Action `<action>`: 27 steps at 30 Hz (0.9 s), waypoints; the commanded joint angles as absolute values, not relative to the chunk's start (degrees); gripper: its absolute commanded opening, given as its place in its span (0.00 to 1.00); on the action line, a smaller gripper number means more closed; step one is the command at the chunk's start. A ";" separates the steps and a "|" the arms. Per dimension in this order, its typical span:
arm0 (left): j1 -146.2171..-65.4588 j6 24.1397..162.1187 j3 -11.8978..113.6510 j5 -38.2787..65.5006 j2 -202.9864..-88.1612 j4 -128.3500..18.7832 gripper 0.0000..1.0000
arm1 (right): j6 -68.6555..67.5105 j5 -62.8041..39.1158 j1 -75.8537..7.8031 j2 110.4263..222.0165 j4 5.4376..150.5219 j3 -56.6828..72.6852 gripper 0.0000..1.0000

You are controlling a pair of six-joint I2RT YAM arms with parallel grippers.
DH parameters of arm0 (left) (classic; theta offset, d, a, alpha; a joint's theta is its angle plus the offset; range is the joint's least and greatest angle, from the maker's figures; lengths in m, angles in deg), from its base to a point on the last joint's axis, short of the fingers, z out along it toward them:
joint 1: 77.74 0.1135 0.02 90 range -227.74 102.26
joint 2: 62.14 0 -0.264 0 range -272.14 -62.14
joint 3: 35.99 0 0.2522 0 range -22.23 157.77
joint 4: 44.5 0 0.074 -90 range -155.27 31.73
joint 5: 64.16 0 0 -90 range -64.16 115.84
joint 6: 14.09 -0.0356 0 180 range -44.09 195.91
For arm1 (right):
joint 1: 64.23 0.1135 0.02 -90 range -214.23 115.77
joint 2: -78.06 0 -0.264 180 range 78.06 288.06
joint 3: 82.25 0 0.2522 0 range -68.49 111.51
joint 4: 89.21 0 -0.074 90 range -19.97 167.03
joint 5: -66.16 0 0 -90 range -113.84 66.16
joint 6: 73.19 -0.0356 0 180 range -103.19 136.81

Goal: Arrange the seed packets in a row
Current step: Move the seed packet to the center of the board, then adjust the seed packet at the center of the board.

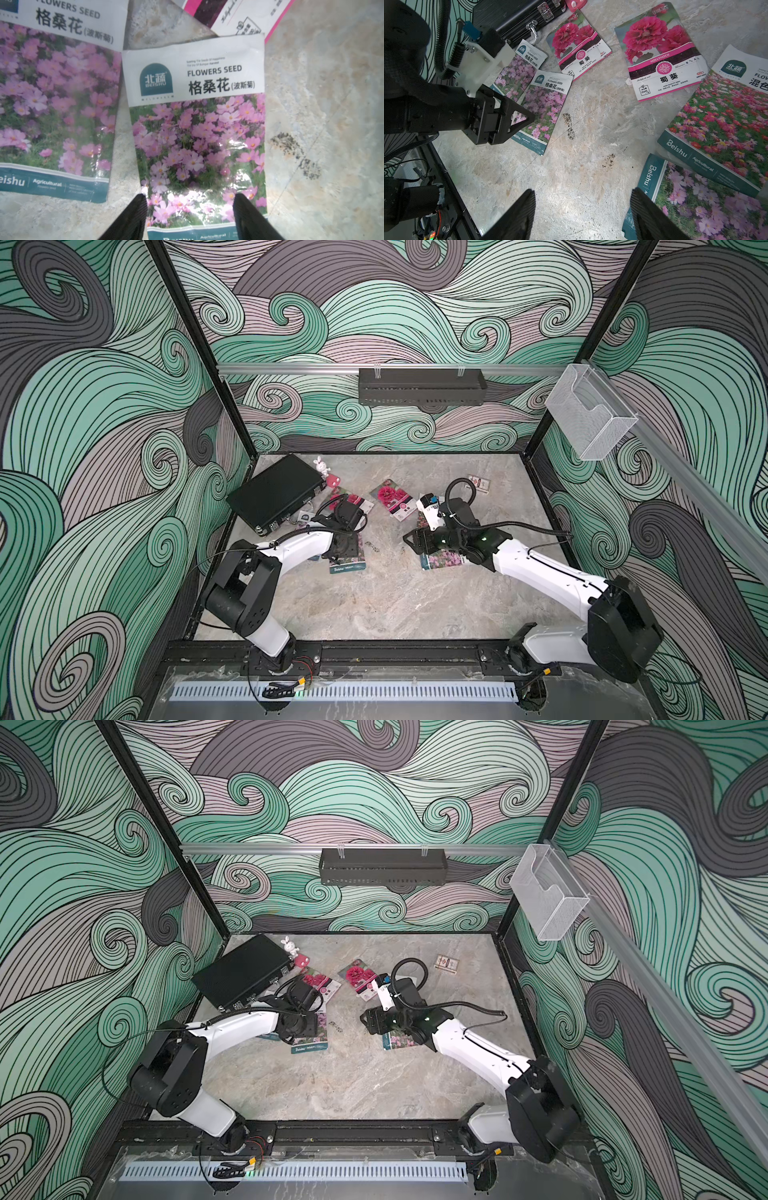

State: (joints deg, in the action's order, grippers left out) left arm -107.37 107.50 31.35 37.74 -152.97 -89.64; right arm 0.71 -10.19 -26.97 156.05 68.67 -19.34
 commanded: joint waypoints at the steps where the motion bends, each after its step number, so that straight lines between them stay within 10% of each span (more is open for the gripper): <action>1: -106.92 107.27 33.72 39.77 -150.52 -92.57 0.67 | -0.42 -7.59 -27.27 157.96 70.64 -18.06 0.73; 27: -90.25 112.15 26.79 22.06 -122.16 -94.62 0.69 | 7.58 -31.36 -5.53 186.74 88.20 -11.34 0.69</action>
